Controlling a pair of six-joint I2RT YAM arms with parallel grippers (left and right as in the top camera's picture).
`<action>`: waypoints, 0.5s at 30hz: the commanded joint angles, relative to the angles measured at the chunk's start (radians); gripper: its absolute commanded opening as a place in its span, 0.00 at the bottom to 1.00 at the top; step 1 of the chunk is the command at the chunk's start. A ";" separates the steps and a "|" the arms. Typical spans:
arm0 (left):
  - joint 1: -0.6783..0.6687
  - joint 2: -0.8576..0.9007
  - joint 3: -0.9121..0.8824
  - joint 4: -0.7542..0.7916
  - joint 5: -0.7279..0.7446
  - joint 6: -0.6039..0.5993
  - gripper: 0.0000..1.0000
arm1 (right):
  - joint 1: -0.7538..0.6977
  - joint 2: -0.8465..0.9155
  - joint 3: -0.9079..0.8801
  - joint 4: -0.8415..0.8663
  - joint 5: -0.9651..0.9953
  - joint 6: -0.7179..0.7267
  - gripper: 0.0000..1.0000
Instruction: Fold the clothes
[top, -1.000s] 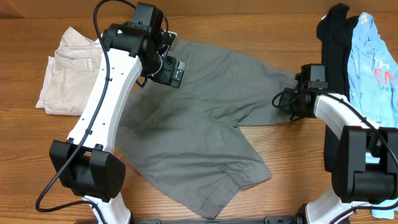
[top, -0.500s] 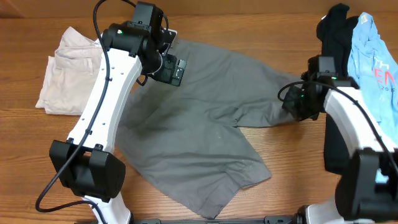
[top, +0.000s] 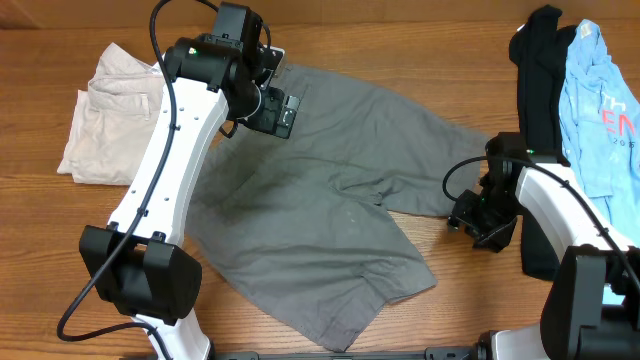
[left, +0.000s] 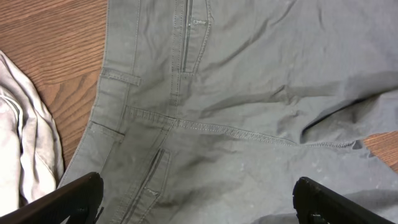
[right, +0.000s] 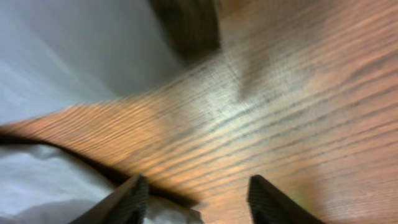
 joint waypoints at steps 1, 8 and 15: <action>-0.003 -0.005 0.013 0.005 0.018 0.020 1.00 | -0.021 -0.005 0.011 0.043 -0.006 0.042 0.64; -0.003 -0.003 0.013 0.031 0.018 0.023 1.00 | -0.022 -0.007 0.158 0.051 -0.026 0.006 0.66; -0.003 0.001 0.012 0.052 0.018 0.022 1.00 | -0.021 0.002 0.198 0.196 -0.021 -0.056 0.66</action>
